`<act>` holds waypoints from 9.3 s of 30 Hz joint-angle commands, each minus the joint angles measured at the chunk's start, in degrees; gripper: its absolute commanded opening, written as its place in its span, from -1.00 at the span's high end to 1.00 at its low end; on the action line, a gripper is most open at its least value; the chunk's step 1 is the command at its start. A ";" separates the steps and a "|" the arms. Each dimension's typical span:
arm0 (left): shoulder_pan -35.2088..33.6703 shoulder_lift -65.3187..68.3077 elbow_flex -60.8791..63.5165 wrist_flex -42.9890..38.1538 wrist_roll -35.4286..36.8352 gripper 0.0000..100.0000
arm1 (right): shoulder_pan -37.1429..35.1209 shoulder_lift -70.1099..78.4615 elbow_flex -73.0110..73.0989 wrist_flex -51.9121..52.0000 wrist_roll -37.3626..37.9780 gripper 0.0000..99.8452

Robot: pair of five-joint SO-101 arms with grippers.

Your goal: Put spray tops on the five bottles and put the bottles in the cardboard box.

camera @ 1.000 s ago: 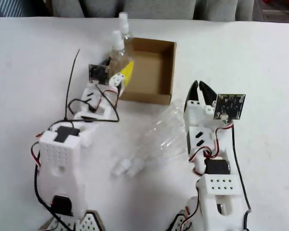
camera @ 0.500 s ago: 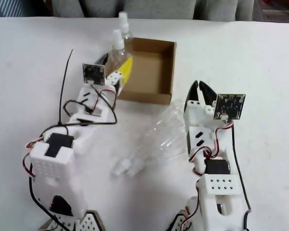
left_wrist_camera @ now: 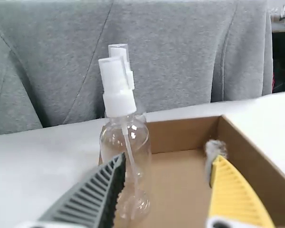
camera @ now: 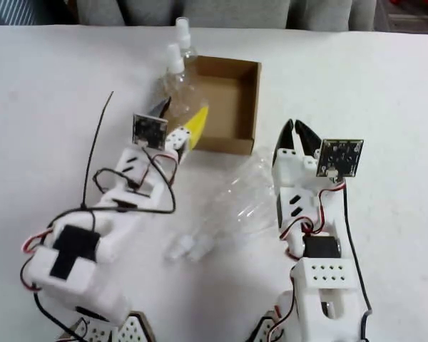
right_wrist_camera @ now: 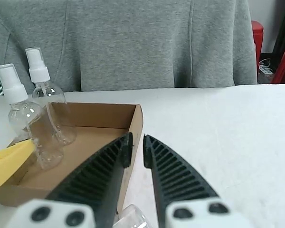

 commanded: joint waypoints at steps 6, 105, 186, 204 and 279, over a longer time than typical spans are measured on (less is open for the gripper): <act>0.75 -16.84 8.18 13.36 -3.25 0.60 | 0.31 0.13 -0.35 -0.66 0.09 0.97; -16.92 -64.48 30.51 69.71 -18.81 0.95 | -0.48 65.80 -57.32 54.02 9.67 0.96; -17.10 -64.04 30.95 66.90 -18.90 0.95 | -38.90 4.44 -11.52 52.88 60.31 0.60; -16.84 -64.04 30.77 66.90 -18.90 0.95 | -39.87 33.54 -21.98 41.54 64.09 0.48; -26.24 -32.31 12.22 53.01 8.70 0.95 | -37.32 20.97 -29.80 36.88 -21.19 0.96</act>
